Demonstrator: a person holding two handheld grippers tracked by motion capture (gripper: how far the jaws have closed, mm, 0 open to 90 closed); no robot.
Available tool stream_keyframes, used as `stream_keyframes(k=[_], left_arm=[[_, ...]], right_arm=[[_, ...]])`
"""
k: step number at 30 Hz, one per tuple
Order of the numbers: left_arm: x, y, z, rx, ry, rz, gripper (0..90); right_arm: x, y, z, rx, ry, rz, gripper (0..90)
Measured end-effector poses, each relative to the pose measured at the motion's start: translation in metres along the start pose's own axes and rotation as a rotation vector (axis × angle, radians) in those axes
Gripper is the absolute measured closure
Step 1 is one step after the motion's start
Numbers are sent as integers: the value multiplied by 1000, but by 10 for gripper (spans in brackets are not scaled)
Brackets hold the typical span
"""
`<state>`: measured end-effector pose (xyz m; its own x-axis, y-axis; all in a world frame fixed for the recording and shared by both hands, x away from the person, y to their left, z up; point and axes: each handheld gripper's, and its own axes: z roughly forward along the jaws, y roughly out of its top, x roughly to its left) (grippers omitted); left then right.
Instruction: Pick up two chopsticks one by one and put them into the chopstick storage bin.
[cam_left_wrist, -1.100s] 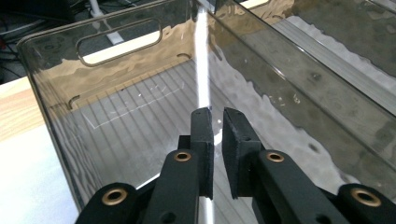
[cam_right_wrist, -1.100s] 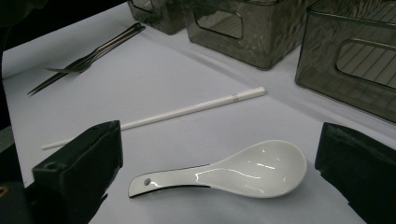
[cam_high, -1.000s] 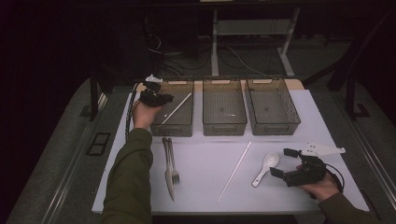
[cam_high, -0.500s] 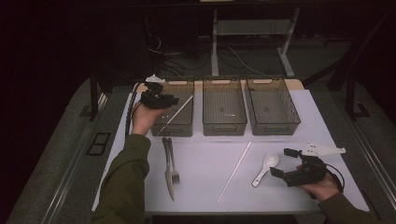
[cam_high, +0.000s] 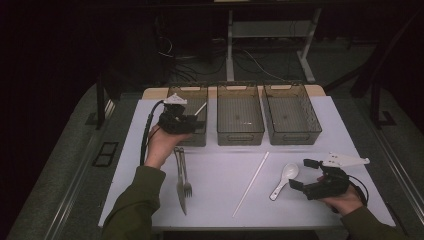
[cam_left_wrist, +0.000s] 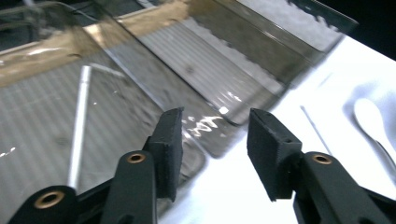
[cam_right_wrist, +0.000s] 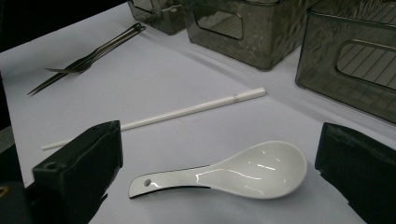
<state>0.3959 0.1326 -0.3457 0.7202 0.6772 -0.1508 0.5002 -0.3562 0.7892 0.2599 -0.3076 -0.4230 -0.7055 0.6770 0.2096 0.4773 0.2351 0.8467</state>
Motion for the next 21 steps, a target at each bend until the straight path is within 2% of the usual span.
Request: stream_keyframes(k=[6,10,15,17,21], left_arm=[[-21,-14,2,-24,-46,17,500],[-33,-27,9,-35,-73,24,479],[-52,-43,21,-4,-96,52,464],[-60,-46,23,-3,-101,50,460],[-77,-51,32,2,-109,83,463]], right_arm=[[0,0,0,-2,1,1,9],[0,0,1,-2,3,0,9],[0,0,1,0,4,-3,9],[0,0,1,3,3,-2,9],[1,0,1,7,2,-8,9]])
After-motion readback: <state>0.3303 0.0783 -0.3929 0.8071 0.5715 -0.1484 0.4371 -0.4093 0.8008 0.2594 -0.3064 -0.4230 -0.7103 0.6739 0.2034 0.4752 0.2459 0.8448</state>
